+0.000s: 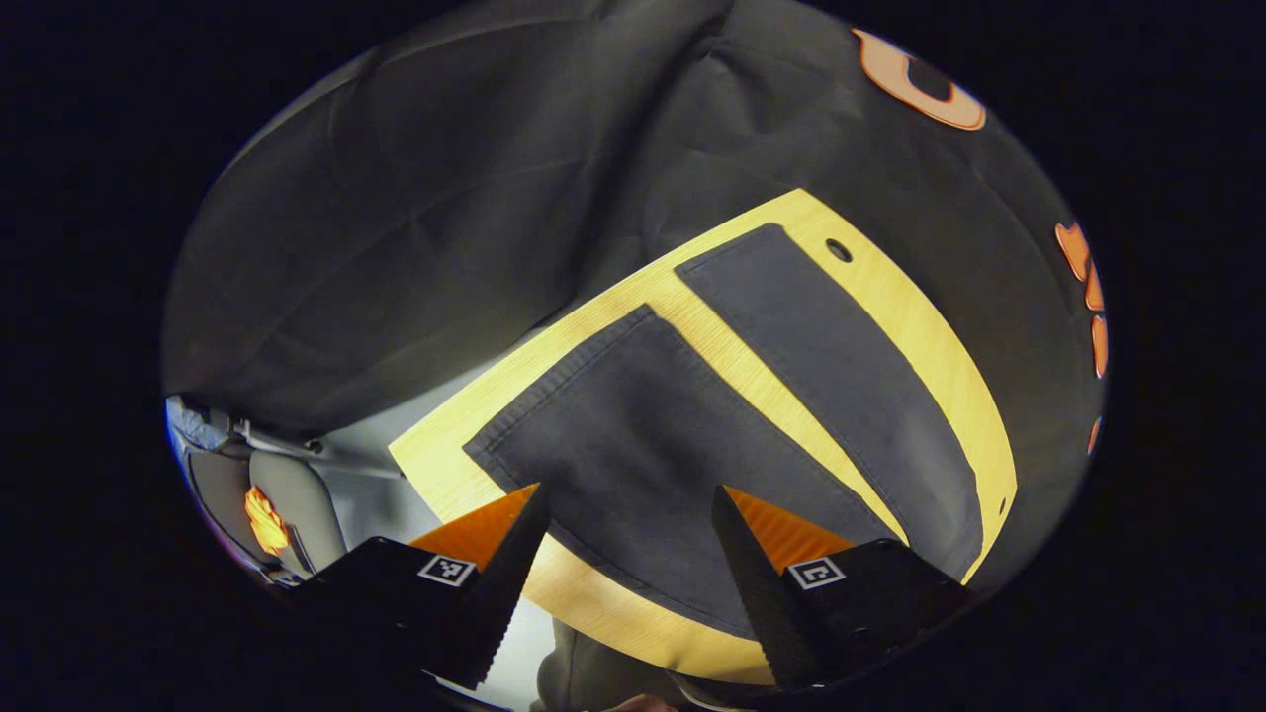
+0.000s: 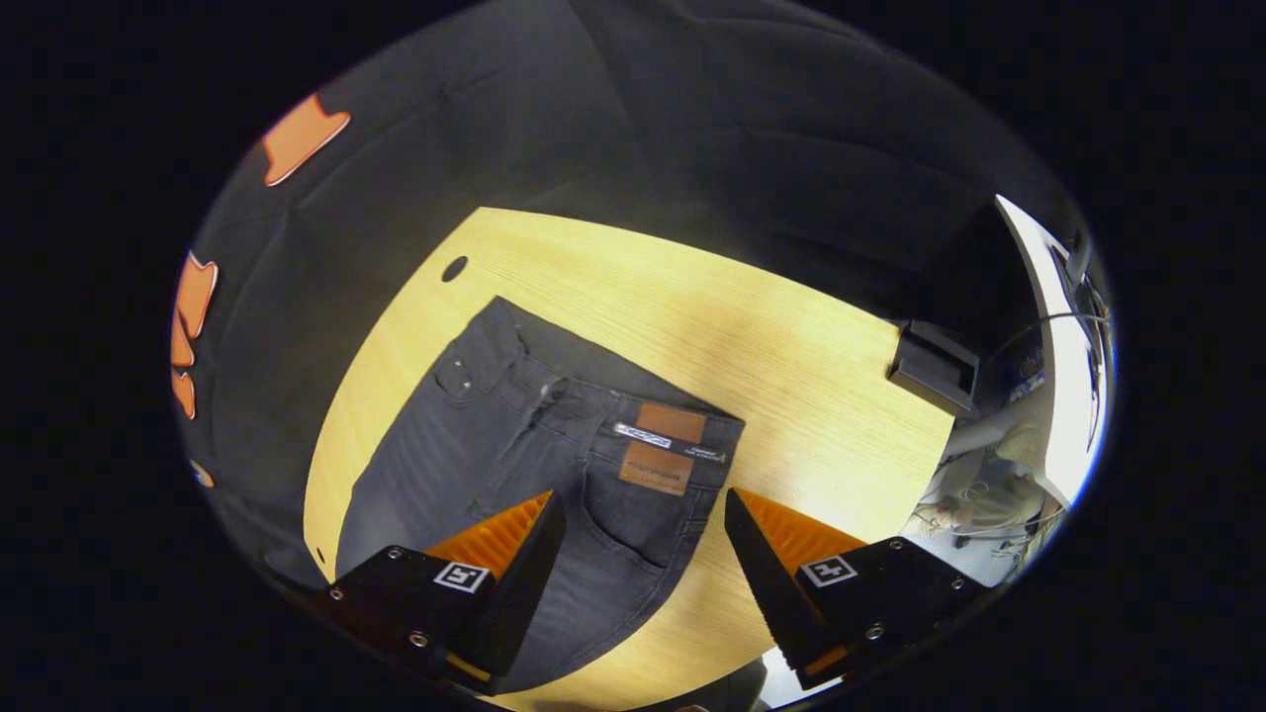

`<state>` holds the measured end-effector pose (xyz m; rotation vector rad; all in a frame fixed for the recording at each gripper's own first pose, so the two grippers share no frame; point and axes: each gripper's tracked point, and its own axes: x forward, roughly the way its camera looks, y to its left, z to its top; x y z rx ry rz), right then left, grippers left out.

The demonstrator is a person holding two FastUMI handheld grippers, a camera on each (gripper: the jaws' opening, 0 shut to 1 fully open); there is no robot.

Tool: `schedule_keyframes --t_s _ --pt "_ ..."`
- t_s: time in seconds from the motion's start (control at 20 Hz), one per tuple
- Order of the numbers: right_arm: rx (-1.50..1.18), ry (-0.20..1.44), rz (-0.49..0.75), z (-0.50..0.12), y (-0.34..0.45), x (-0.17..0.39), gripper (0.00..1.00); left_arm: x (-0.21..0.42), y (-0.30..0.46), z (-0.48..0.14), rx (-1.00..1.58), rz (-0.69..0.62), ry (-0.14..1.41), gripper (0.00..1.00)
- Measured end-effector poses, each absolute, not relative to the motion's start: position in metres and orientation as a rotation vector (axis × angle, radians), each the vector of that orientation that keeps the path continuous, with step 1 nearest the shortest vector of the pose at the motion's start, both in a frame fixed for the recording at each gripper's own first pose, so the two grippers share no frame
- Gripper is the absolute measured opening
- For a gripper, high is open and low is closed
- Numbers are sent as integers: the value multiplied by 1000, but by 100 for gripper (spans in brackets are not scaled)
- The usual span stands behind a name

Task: Grasp the waist and the cuffs of the jeans and fold them to make the two legs overlap; first hold the waist and fold one-third of the jeans toward the cuffs, then hold the cuffs and fold the remaining one-third in the same direction to finish folding.

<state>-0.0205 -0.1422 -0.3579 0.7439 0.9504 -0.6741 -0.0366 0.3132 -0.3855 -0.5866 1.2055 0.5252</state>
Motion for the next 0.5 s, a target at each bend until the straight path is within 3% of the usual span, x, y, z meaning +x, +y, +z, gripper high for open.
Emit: schedule_keyframes --t_s 0.5 --pt "840 1121 -724 -406 -136 -27 96 -73 315 -420 -815 681 1382 99"
